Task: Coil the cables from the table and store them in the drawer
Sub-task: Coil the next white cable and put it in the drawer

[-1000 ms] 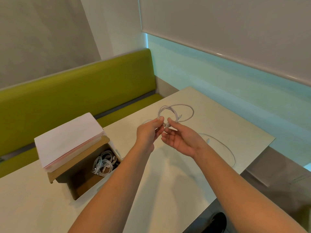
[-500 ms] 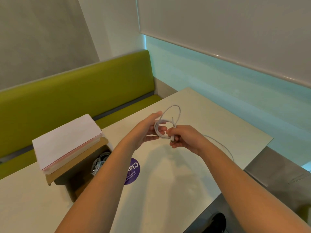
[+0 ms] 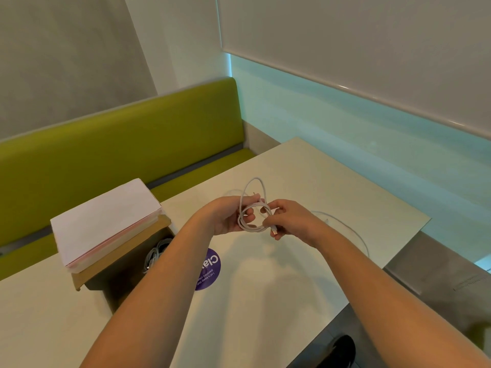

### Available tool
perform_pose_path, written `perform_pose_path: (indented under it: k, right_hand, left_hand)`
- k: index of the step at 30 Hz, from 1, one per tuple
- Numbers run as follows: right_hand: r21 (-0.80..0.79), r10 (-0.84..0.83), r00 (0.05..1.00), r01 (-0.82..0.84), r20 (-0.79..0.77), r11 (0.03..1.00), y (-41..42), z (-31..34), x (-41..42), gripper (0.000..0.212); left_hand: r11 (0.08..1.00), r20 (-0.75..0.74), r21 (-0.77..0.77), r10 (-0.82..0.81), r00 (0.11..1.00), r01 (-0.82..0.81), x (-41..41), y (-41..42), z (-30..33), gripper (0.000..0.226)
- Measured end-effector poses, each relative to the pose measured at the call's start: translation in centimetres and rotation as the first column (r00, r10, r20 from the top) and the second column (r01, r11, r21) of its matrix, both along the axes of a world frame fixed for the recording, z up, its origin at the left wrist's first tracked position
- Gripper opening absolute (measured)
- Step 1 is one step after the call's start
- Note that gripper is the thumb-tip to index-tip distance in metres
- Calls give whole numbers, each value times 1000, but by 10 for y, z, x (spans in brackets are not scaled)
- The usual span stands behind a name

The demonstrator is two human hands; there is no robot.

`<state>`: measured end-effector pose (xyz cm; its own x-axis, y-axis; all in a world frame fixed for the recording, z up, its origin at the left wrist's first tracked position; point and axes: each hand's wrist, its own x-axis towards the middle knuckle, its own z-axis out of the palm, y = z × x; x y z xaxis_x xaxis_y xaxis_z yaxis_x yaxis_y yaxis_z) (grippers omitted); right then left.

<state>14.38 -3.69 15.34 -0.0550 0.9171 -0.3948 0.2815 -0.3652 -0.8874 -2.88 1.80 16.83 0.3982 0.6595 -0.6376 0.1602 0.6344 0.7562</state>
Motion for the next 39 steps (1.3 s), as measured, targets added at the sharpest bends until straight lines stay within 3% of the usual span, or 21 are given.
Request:
perform_pose_path:
  k: [7,12,20,23,27,29,33,35,39]
  right_hand:
    - [6,-84,992,85,-93,996,0,-1,11,34]
    - [-15,-119,991,118,-66,993,0,-3,22,29]
    - [-1,-205,979,205,-8,979,-6,-27,33,17]
    - [41,-193,978,190,81,981,-4,-27,34,14]
    - [32,-60,939,52,338,998,0,-27,30,18]
    - [12,3,954,-6,299,1000,1,-25,23,22]
    - [79,-58,997,55,42,995,1,-15,6,19]
    - [156,-107,992,96,65,983,0,-15,4,27]
    - [242,-119,988,92,98,966,-3,-18,5,20]
  left_hand:
    - [985,78,80,144,987,-150,2,1,-11,20]
    - [912,213,-3,401,891,-410,-4,12,-12,20]
    - [860,345,-39,490,800,-509,-10,16,-5,28]
    - [845,368,-38,508,779,-533,-12,16,-8,26]
    - [876,374,-17,452,810,-481,-4,6,-14,27]
    - [891,383,-34,430,817,-453,1,0,-18,26]
    - [905,374,-25,402,836,-424,9,-7,-23,26]
    - [901,374,-22,408,832,-432,11,-9,-22,27]
    - [885,354,18,430,831,-466,16,-11,-17,25]
